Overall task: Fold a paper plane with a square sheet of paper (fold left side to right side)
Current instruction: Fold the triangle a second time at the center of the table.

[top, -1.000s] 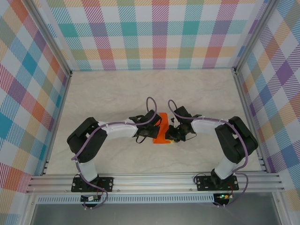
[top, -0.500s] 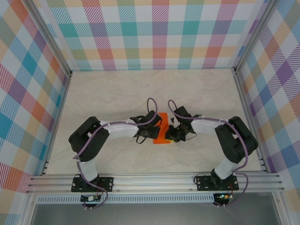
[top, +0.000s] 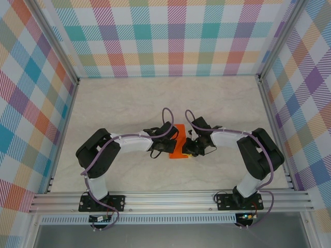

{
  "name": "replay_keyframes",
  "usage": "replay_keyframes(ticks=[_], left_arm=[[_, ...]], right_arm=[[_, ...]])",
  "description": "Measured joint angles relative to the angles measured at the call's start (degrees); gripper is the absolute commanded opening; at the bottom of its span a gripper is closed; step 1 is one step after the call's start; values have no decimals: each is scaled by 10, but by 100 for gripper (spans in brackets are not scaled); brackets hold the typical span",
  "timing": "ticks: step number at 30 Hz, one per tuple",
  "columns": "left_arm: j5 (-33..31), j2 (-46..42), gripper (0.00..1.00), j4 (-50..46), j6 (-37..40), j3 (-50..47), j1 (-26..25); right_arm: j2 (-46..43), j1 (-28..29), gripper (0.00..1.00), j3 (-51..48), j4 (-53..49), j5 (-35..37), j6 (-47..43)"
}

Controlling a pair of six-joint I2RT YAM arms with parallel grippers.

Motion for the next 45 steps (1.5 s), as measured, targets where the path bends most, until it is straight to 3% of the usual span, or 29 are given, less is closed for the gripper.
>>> replay_keyframes(ticks=[45], left_arm=[[6, 0, 0, 0, 10, 0, 0]], right_arm=[[0, 1, 17, 5, -9, 9, -2]])
